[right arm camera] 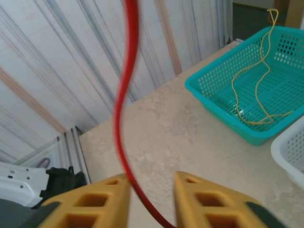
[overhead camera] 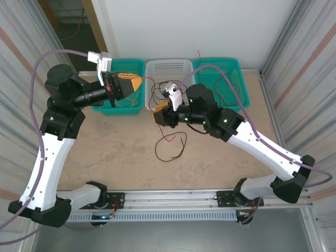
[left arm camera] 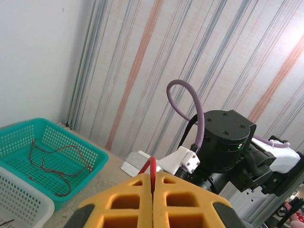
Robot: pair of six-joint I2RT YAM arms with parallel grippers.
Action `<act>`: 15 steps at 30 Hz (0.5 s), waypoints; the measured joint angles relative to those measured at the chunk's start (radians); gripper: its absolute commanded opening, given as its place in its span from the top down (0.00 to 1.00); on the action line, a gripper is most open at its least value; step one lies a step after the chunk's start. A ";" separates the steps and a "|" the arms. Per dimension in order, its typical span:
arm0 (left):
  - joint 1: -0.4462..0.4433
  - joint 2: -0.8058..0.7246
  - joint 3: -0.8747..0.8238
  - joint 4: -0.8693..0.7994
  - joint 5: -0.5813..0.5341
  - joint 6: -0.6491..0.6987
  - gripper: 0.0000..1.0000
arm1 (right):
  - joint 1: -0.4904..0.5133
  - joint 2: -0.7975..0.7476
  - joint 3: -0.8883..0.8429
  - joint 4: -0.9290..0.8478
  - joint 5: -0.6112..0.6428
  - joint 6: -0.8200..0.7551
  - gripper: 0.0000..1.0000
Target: Untangle the cables
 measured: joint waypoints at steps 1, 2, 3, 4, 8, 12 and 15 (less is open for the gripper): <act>0.000 0.000 0.000 0.007 0.000 0.000 1.00 | 0.000 0.000 0.000 0.000 0.003 0.002 0.81; 0.000 0.000 0.000 0.013 -0.001 -0.001 1.00 | 0.000 0.000 -0.001 0.000 0.008 0.002 0.83; 0.002 0.000 0.000 0.019 -0.002 -0.005 1.00 | 0.000 0.000 -0.003 0.002 0.014 0.003 0.86; 0.005 0.000 0.000 0.027 -0.003 -0.008 1.00 | 0.000 -0.002 -0.007 0.005 0.018 0.003 0.91; 0.010 0.000 -0.008 0.063 -0.007 -0.030 1.00 | 0.000 -0.002 -0.023 0.016 0.026 0.018 1.00; 0.013 -0.001 -0.029 0.106 -0.016 -0.055 1.00 | -0.008 -0.005 -0.036 0.023 0.032 0.029 1.00; 0.019 -0.001 -0.052 0.132 -0.033 -0.073 0.80 | -0.033 -0.023 -0.063 0.039 0.040 0.053 1.00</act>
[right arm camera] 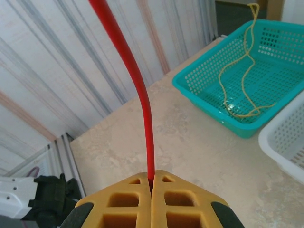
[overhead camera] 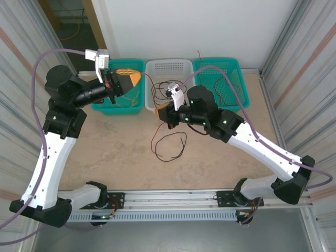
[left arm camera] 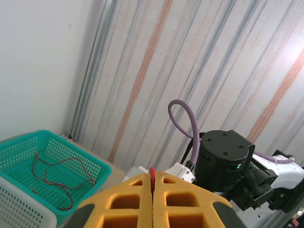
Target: Untangle the cables
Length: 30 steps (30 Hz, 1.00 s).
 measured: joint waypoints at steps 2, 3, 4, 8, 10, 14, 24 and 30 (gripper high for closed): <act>0.005 0.000 -0.013 0.012 -0.014 -0.004 0.54 | -0.024 -0.016 -0.018 0.006 0.001 0.018 1.00; 0.005 0.000 -0.021 0.018 -0.023 -0.006 0.50 | -0.034 -0.025 -0.029 0.006 0.006 0.024 1.00; 0.005 -0.002 -0.029 0.022 -0.032 -0.010 0.47 | -0.043 -0.034 -0.036 0.005 0.011 0.028 1.00; 0.005 -0.016 -0.068 0.027 -0.075 -0.008 0.32 | -0.060 -0.055 -0.042 0.000 0.033 0.032 1.00; 0.005 -0.035 -0.097 0.016 -0.126 0.006 0.28 | -0.077 -0.065 -0.042 -0.009 0.047 0.032 1.00; 0.005 -0.089 -0.174 -0.005 -0.227 0.014 0.29 | -0.126 -0.073 -0.024 -0.043 0.090 0.032 1.00; -0.064 -0.129 -0.426 0.009 -0.319 -0.047 0.44 | -0.291 -0.083 0.103 -0.139 0.209 0.032 1.00; -0.164 -0.103 -0.461 -0.023 -0.401 -0.026 0.45 | -0.464 -0.051 0.249 -0.208 0.254 0.043 1.00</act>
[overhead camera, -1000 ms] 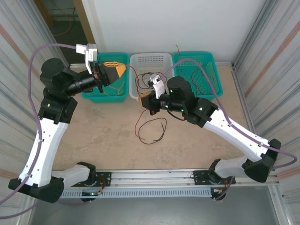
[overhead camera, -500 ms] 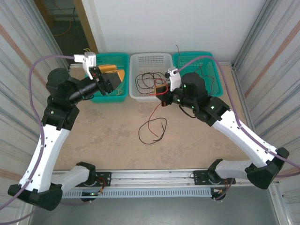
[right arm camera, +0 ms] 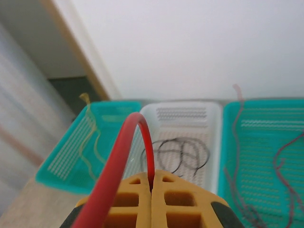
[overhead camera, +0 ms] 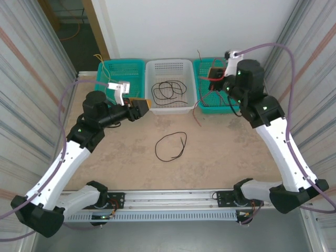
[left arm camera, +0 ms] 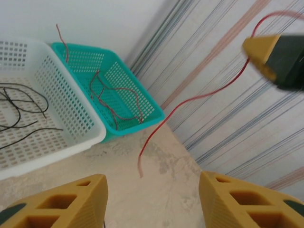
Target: Untangle the cables
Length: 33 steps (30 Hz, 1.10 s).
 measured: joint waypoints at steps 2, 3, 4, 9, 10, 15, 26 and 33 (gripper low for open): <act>-0.040 0.015 0.000 -0.017 -0.037 0.023 0.44 | -0.057 0.029 0.047 -0.006 0.007 0.006 1.00; -0.060 0.024 0.000 -0.029 -0.057 0.034 0.44 | -0.085 0.045 0.065 -0.006 0.007 0.007 1.00; -0.079 0.035 0.000 -0.044 -0.077 0.045 0.44 | -0.114 0.063 0.082 -0.005 0.006 0.009 1.00; -0.122 0.071 -0.027 -0.089 -0.166 0.063 0.43 | -0.239 0.178 0.155 0.000 -0.017 0.031 1.00; -0.122 0.069 -0.042 -0.097 -0.185 0.062 0.42 | -0.261 0.211 0.180 -0.002 -0.024 0.034 1.00; -0.122 0.061 -0.100 -0.131 -0.241 0.050 0.42 | -0.348 0.358 0.297 0.003 -0.088 0.068 1.00; -0.122 0.036 -0.182 -0.189 -0.286 0.013 0.40 | -0.473 0.592 0.404 0.026 -0.263 0.238 1.00; -0.124 0.058 -0.218 -0.255 -0.290 -0.008 0.40 | -0.488 0.840 0.555 -0.063 -0.348 0.303 1.00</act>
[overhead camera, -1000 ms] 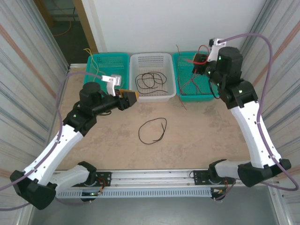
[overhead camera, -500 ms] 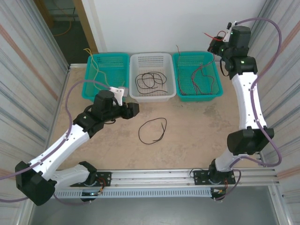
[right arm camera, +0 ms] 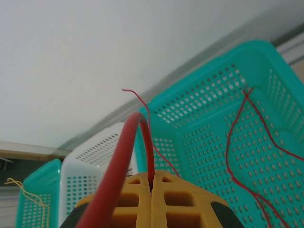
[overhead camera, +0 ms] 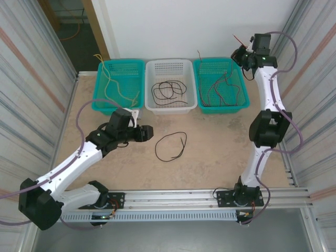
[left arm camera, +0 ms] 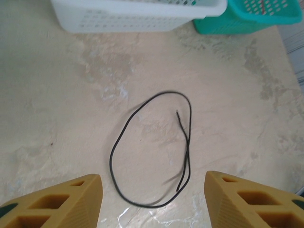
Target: Untangle the cables
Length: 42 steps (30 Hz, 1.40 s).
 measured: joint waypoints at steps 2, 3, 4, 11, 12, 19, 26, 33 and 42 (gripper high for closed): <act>-0.002 0.000 -0.007 -0.022 0.000 -0.004 0.40 | 0.000 0.069 0.063 -0.049 -0.014 0.005 0.95; -0.002 0.000 -0.008 -0.032 0.000 -0.005 0.39 | 0.000 0.106 0.098 -0.079 -0.019 0.009 0.90; -0.002 0.000 -0.008 -0.042 0.000 -0.005 0.39 | 0.000 0.138 0.132 -0.104 -0.027 0.014 0.85; -0.002 0.041 -0.010 -0.072 -0.001 -0.035 0.36 | 0.000 0.234 0.206 -0.216 -0.060 0.015 0.62; -0.002 0.053 -0.011 -0.078 -0.002 -0.041 0.36 | 0.000 0.234 0.206 -0.225 -0.060 0.015 0.61; -0.003 0.101 -0.025 -0.085 0.001 -0.069 0.36 | 0.000 0.228 0.219 -0.254 -0.053 -0.017 0.54; -0.046 0.169 -0.025 -0.081 0.012 -0.084 0.37 | 0.005 0.199 0.221 -0.290 -0.038 -0.055 0.59; -0.116 0.290 -0.025 -0.043 0.028 -0.108 0.43 | 0.084 -0.050 -0.057 -0.243 -0.004 -0.110 0.60; -0.125 0.429 0.029 -0.025 0.008 -0.101 0.47 | 0.372 -0.546 -0.681 -0.030 0.045 -0.148 0.58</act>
